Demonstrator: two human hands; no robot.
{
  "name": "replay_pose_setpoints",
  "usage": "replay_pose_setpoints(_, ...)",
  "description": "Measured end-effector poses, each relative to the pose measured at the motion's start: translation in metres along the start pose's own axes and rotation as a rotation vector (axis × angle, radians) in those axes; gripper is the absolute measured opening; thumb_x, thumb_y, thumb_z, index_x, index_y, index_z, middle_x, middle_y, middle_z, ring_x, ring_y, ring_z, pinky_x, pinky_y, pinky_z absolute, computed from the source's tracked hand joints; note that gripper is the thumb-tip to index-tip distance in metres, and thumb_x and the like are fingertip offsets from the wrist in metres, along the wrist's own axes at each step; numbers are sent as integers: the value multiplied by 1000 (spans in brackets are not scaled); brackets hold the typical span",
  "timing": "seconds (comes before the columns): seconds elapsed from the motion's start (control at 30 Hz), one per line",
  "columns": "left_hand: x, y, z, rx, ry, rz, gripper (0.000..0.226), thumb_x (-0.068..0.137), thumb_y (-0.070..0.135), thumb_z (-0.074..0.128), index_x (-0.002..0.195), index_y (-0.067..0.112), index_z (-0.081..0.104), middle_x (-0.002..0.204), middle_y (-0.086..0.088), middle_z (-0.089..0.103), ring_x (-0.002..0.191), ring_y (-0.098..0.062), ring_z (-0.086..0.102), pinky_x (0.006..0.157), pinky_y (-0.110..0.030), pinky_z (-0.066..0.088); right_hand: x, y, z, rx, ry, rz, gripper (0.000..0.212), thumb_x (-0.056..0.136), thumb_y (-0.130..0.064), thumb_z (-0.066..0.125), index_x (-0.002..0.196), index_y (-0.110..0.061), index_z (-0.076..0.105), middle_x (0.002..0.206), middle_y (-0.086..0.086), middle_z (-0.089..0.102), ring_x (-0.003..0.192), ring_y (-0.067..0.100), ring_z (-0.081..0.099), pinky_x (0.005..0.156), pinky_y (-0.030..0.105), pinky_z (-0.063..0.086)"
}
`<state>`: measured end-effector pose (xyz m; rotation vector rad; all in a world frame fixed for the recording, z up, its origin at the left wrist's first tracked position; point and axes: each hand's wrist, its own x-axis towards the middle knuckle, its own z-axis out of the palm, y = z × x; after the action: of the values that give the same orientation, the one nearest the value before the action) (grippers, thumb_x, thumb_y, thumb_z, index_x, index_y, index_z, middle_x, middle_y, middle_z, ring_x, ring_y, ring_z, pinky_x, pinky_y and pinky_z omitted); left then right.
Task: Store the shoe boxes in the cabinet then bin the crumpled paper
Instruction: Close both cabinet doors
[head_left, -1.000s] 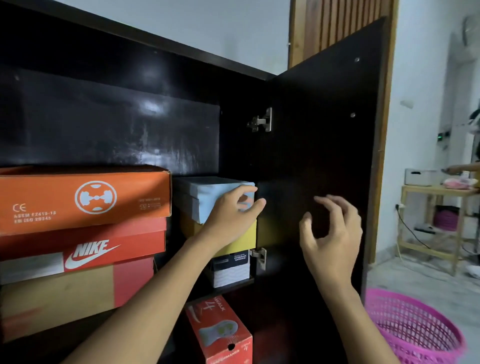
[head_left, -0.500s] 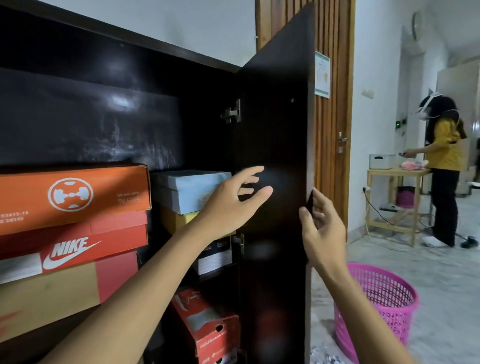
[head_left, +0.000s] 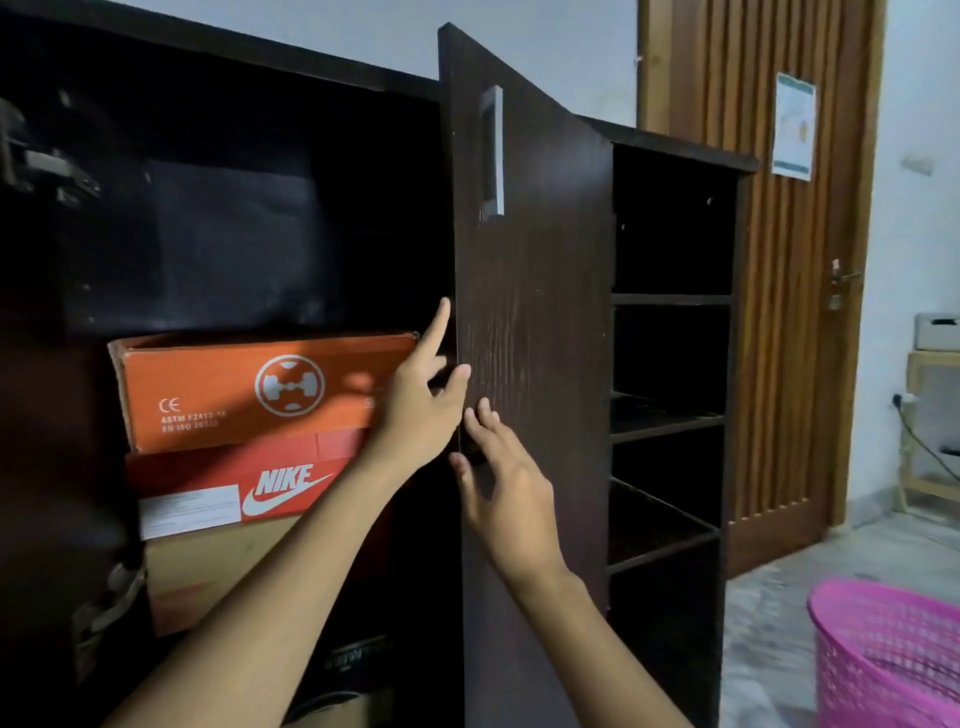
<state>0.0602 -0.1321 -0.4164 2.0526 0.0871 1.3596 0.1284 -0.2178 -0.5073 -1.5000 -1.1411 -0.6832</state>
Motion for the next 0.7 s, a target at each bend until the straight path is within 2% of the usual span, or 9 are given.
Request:
replay_pose_setpoints(0.13,17,-24,-13,-9,-2,-85,70,99,11,50,148,50,18,98,-16,66,73,-14,53,68,-37,51,11,7,30,-85,-139,-4,55,99,-31,59,150,-31,40,161,-19,20,148,-4,15,112,20,32)
replay_pose_setpoints(0.23,27,-36,-17,5,13,-105,69,100,7,48,152,40,18,124,-24,61,92,-22,64,79,-33,52,21,12,43,-149,-192,18,57,99,-37,55,152,-35,34,165,-16,9,151,1,7,108,31,38)
replay_pose_setpoints(0.3,35,-47,-16,35,47,-116,67,100,7,48,152,36,19,103,-24,65,83,-28,65,74,-44,50,26,17,54,-185,-225,54,60,98,-38,56,153,-35,30,166,-13,2,152,5,3,113,37,36)
replay_pose_setpoints(0.37,42,-61,-14,46,74,-112,66,99,5,47,154,31,22,73,-10,55,56,-14,51,59,-32,43,30,21,65,-228,-271,99,65,98,-38,56,154,-35,24,166,-12,-6,153,8,-4,118,43,29)
replay_pose_setpoints(0.43,51,-77,-13,38,102,-120,64,98,2,47,154,24,25,74,-12,56,59,-17,52,62,-21,46,34,25,76,-268,-310,125,67,99,-38,54,156,-36,19,165,-12,-12,152,8,-13,121,48,20)
replay_pose_setpoints(0.53,60,-94,-14,31,112,-110,61,98,2,49,152,22,30,68,-5,47,49,-6,37,52,-13,36,36,33,93,-244,-300,124,67,100,-37,52,157,-36,18,163,-14,-17,144,2,-25,122,53,11)
replay_pose_setpoints(0.57,61,-99,-14,27,112,-100,60,98,3,50,152,23,31,80,-10,57,54,-6,46,58,-17,43,35,36,98,-230,-281,115,66,100,-37,52,157,-35,18,163,-13,-18,142,1,-27,121,54,8)
replay_pose_setpoints(0.63,60,-104,-15,10,126,-83,58,98,6,51,150,25,32,130,-14,59,101,-24,64,93,-35,49,30,44,107,-205,-241,93,65,100,-37,52,156,-36,20,162,-14,-18,142,1,-30,120,53,4)
replay_pose_setpoints(0.7,58,-99,-15,5,118,-67,57,99,6,50,150,23,32,144,9,40,130,-19,48,107,-26,38,28,49,111,-186,-209,72,63,99,-38,53,155,-35,24,162,-13,-16,143,0,-29,120,53,4)
